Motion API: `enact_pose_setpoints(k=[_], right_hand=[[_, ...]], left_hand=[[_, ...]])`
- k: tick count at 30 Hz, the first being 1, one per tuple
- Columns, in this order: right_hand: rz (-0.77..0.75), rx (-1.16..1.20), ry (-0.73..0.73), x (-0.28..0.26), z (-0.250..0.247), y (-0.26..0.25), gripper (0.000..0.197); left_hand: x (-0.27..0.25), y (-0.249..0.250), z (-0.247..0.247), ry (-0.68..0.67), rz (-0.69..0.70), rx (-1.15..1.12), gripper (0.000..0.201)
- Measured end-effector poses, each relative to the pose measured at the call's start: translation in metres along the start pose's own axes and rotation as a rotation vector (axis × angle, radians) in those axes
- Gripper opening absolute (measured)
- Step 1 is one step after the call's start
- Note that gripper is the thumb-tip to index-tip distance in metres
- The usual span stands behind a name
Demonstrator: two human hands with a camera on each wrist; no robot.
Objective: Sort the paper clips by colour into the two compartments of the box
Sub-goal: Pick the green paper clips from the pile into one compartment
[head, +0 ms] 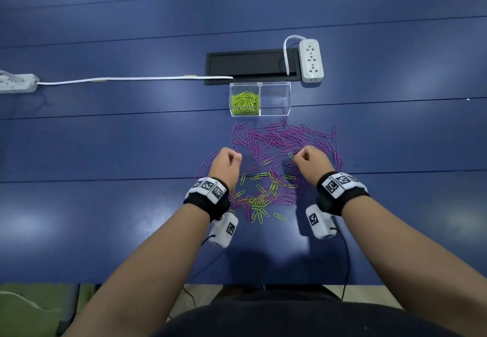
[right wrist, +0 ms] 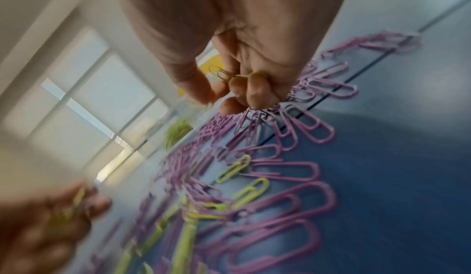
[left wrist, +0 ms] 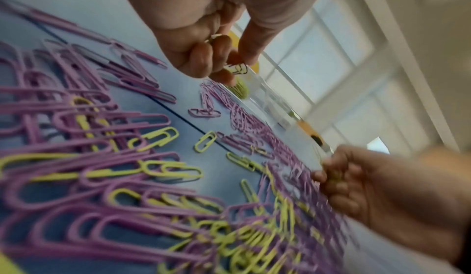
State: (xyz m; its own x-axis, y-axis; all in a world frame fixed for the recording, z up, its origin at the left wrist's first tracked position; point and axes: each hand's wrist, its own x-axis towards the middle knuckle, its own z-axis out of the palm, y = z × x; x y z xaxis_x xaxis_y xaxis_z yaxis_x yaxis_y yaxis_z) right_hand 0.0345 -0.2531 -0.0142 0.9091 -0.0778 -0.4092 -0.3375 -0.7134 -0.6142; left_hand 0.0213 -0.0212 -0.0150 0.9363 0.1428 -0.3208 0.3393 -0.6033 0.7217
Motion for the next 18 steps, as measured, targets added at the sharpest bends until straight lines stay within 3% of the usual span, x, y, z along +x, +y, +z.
enact_pose_setpoints(k=[2, 4, 7, 9, 11, 15, 18], right_hand=[[0.056, 0.159, 0.008, 0.001, 0.0, 0.001, 0.022], [0.142, 0.506, -0.003, -0.001, 0.003, -0.002, 0.023], [0.222, 0.831, -0.105, -0.008, 0.008, -0.013, 0.023], [0.23, 0.884, -0.227, -0.013, 0.011, -0.023, 0.04], [0.228, 0.957, -0.339, -0.02, 0.015, -0.032, 0.044], [0.266, 0.981, -0.492, -0.028, 0.03, -0.047, 0.027], [0.254, 0.847, -0.439, -0.026, 0.044, -0.054, 0.022]], left_hand=[[0.004, -0.003, -0.002, -0.02, -0.093, -0.19, 0.017], [0.004, -0.003, -0.003, -0.067, -0.168, -0.389, 0.018], [0.0, 0.001, -0.007, -0.136, -0.249, -0.568, 0.018], [-0.004, 0.001, -0.007, -0.186, -0.287, -0.663, 0.019], [-0.008, 0.0, -0.005, -0.228, -0.332, -0.744, 0.02], [-0.015, 0.003, 0.0, -0.296, -0.364, -0.78, 0.021], [-0.019, 0.004, 0.002, -0.354, -0.356, -0.797, 0.02]])
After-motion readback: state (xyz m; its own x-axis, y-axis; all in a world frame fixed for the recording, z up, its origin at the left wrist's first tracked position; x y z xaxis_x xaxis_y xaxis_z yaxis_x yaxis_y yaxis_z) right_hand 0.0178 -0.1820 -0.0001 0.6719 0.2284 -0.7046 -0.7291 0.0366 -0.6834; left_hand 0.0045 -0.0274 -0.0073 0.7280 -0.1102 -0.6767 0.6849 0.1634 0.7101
